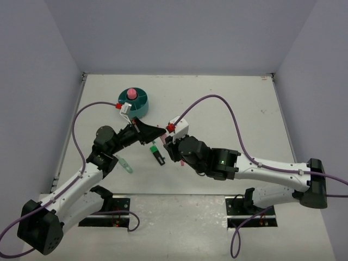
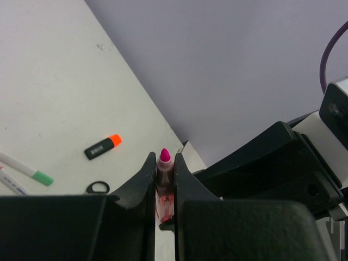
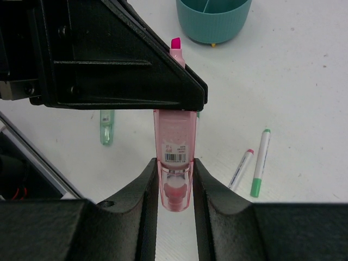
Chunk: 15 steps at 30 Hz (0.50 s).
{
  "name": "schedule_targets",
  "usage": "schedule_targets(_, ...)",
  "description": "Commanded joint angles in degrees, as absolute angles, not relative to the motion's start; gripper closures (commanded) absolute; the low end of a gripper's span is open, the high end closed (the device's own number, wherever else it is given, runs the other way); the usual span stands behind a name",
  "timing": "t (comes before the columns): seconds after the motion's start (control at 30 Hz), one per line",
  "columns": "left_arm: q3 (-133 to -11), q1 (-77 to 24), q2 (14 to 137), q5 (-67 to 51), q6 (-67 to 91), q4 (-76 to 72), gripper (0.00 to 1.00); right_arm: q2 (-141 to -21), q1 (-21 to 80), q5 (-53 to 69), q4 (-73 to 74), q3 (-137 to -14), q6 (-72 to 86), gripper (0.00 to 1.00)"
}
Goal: Sort the stationery into containers
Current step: Close the pen cap on the pen.
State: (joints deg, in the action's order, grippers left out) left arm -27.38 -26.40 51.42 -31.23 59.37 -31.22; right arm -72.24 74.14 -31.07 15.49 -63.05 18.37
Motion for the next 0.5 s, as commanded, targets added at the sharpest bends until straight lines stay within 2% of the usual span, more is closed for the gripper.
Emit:
schedule_targets(0.0, -33.54, -26.1, 48.91, -22.73, 53.17, -24.75, 1.0, -69.34, 74.88, -23.43, 13.42, -57.26, 18.62, 1.0)
schedule_targets(0.27, -32.69, -25.66, 48.17, -21.46, 55.74, -30.24, 1.0, -64.76, 74.97, -20.83, 10.72, -50.01, 21.27, 0.99)
schedule_targets(0.37, -31.8, -25.66, 48.98, -22.37, 57.02, -32.19, 1.0, -62.64, 74.97, -21.47, 11.0, -50.15, 21.9, 0.46)
schedule_targets(0.43, -31.37, -25.66, 49.03, -22.93, 57.39, -32.87, 1.0, -60.97, 74.97, -23.01, 11.51, -50.1, 22.95, 0.15)
schedule_targets(0.47, -31.2, -25.66, 48.78, -22.89, 57.39, -32.96, 1.0, -59.91, 74.97, -22.89, 11.6, -50.01, 23.29, 0.14)
